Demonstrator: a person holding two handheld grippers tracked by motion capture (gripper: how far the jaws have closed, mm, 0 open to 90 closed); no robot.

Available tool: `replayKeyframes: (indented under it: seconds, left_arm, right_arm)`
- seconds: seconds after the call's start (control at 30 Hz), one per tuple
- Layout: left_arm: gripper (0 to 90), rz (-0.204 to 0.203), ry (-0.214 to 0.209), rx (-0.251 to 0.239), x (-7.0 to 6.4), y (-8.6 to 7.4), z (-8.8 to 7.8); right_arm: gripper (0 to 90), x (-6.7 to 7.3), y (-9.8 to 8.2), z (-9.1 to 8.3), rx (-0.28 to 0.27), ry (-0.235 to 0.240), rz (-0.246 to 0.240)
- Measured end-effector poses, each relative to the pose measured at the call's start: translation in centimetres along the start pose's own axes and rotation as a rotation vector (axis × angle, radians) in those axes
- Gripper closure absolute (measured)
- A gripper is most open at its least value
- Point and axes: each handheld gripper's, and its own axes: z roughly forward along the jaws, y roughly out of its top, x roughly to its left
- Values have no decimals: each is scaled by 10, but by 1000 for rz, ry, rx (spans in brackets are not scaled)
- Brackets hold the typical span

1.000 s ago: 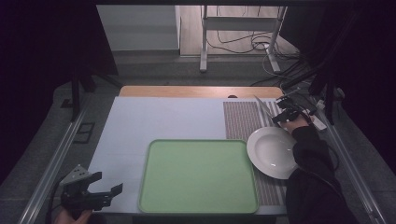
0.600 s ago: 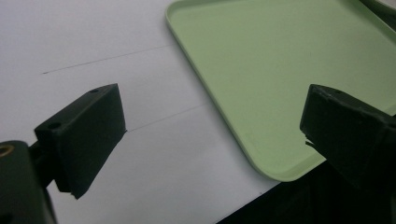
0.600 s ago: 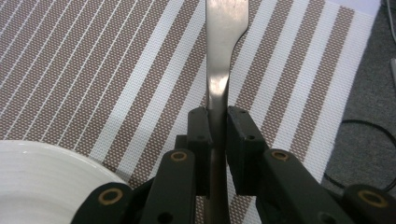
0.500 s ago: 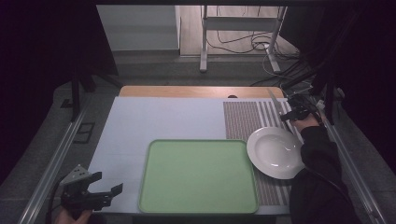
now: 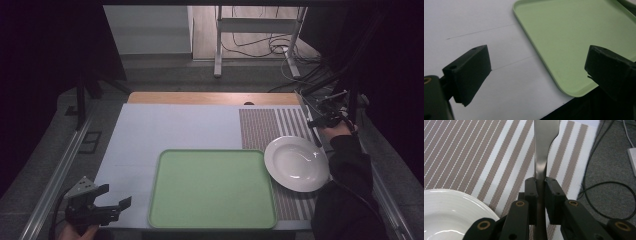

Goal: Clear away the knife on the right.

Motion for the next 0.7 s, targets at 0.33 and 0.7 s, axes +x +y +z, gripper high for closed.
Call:
replayKeyframes:
  seconds: [0.33,0.7]
  left_arm:
    - [63,1,2,3,0,0,0]
    - [63,1,4,4,-1,0,0]
  right_arm:
    - [814,-2,-6,-25,-13,31,17]
    - [813,26,-8,-39,-26,95,-18]
